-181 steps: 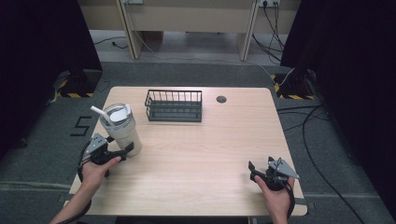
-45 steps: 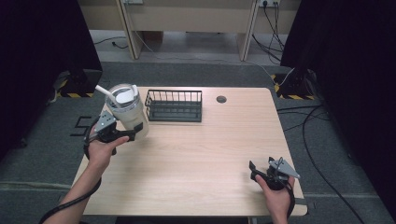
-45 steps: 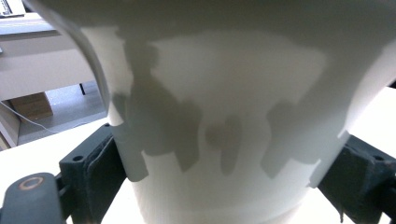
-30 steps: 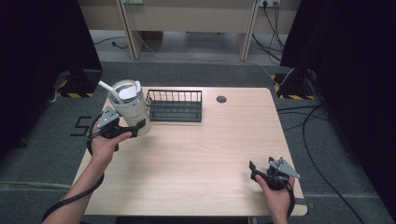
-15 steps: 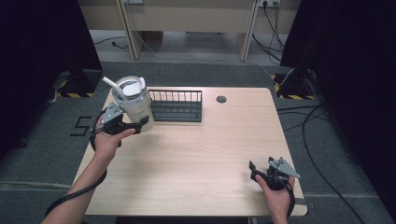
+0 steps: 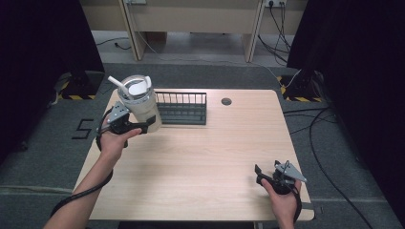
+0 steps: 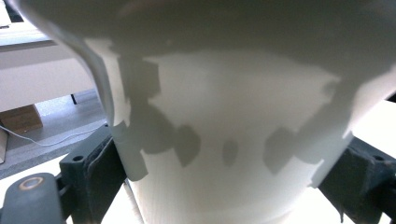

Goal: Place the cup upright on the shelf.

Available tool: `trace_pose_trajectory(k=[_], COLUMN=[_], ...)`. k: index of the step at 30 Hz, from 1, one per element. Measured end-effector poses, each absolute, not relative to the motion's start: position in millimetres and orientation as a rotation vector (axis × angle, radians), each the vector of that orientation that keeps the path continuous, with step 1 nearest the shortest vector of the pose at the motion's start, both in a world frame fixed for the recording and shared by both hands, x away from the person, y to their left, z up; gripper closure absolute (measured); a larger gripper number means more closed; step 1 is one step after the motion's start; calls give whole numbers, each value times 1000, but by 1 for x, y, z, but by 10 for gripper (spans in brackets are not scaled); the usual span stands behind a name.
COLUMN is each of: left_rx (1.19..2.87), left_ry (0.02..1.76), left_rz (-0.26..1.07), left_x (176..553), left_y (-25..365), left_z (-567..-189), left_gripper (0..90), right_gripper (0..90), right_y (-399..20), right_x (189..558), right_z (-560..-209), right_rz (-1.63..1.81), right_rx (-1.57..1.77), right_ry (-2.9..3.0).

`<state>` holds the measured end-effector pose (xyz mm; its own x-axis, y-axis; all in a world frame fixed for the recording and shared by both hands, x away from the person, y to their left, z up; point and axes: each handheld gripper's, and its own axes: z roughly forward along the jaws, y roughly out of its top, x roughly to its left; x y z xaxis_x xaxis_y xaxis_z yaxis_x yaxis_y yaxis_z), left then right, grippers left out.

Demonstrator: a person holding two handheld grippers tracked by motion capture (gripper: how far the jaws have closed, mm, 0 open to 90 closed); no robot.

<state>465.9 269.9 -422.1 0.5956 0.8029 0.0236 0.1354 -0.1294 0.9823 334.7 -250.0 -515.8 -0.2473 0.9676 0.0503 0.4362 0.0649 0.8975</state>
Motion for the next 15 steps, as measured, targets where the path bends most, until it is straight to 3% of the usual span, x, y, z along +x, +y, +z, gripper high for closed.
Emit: trace_pose_trajectory(k=[15], left_rx=[1628], left_ry=[789], left_rz=[694], left_x=[473], left_y=[265], left_z=[-416], left_gripper=[107], right_gripper=[185], right_y=[-250], right_x=[335], right_z=[-516], right_rz=[1140], right_rx=[1404], right_ry=[1751])
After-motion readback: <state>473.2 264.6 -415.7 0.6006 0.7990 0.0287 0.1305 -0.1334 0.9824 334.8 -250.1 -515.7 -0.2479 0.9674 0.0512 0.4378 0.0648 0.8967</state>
